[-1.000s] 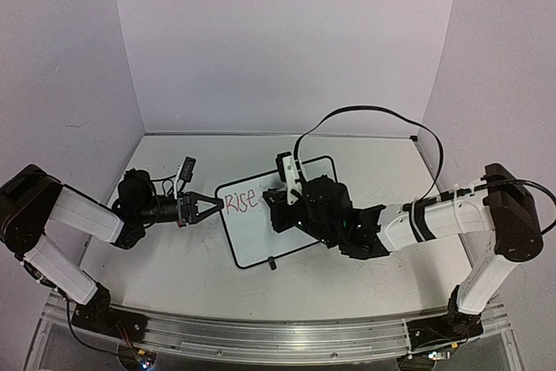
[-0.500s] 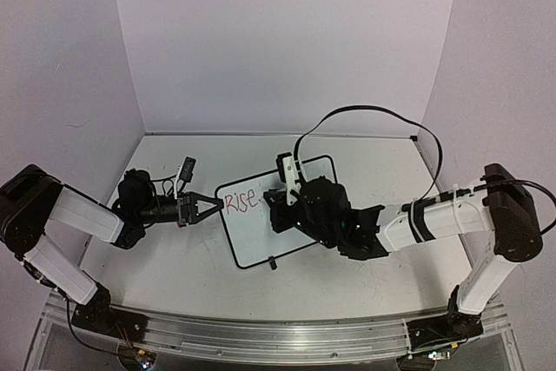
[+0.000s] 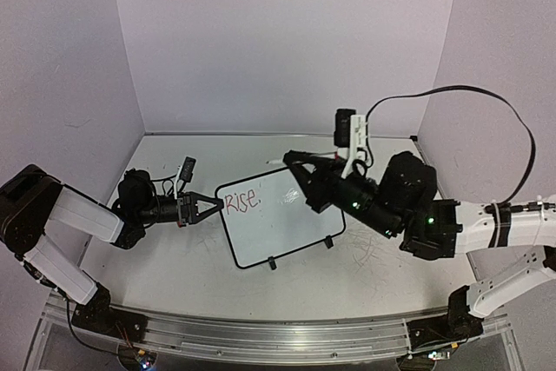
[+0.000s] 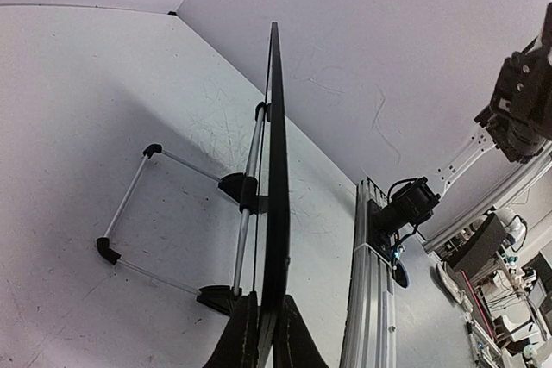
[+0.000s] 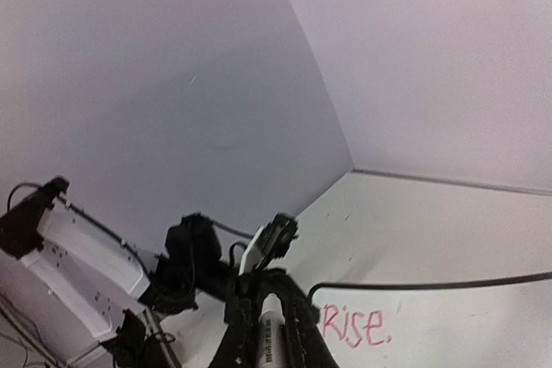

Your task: Write a sentence on the whiteboard

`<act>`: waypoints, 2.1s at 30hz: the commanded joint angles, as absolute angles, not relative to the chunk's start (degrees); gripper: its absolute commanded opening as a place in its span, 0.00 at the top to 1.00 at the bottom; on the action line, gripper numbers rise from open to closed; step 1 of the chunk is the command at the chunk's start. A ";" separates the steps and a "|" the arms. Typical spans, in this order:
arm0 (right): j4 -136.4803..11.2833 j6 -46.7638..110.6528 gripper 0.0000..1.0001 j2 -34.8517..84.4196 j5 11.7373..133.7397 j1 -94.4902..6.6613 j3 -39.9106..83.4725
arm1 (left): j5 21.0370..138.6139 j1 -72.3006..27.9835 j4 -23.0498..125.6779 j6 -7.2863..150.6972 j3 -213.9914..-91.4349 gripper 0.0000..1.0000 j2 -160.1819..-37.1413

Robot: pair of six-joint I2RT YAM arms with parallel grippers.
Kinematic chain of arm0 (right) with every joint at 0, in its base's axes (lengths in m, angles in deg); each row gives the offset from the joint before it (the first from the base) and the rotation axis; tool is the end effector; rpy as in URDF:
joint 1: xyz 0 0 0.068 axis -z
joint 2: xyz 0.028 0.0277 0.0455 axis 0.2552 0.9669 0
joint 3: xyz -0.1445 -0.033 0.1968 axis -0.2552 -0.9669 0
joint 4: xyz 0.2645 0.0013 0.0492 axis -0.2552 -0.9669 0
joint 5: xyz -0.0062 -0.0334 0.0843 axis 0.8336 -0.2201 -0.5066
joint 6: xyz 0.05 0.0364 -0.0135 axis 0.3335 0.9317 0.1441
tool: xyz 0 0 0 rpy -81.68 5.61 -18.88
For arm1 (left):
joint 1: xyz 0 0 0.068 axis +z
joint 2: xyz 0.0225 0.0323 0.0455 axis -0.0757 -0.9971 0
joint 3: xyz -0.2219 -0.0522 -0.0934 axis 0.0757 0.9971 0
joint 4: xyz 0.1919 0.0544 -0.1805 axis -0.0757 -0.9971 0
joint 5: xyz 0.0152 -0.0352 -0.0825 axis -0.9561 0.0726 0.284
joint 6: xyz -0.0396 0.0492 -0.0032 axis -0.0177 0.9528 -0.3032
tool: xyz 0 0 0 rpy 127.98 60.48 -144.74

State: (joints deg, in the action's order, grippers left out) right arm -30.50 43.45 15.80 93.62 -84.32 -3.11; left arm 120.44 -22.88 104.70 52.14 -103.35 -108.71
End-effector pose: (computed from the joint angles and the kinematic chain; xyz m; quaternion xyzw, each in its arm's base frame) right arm 0.1238 0.2999 0.3238 -0.1958 0.6131 0.4752 0.6000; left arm 0.2286 -0.1588 0.1389 0.2501 0.6917 -0.5645 0.3746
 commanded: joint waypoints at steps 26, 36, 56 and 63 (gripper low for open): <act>-45.73 38.63 1.00 20.45 108.46 -78.24 -1.33 | 108.15 -23.70 99.16 46.21 -97.99 0.21 -96.16; -43.21 41.82 1.00 16.24 99.55 -74.48 -5.33 | 110.23 -25.30 98.87 44.05 -100.59 0.18 -100.67; -44.82 29.10 1.00 22.78 93.04 -74.11 0.08 | 108.44 -25.93 99.06 45.52 -101.30 0.29 -101.60; -43.40 28.98 1.00 24.19 87.12 -70.55 -0.25 | 107.42 -27.20 99.97 46.02 -102.35 0.30 -102.96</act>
State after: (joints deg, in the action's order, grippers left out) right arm -45.56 30.64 23.54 91.00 -72.42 -1.95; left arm 108.44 -26.41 98.18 44.52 -99.35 -102.18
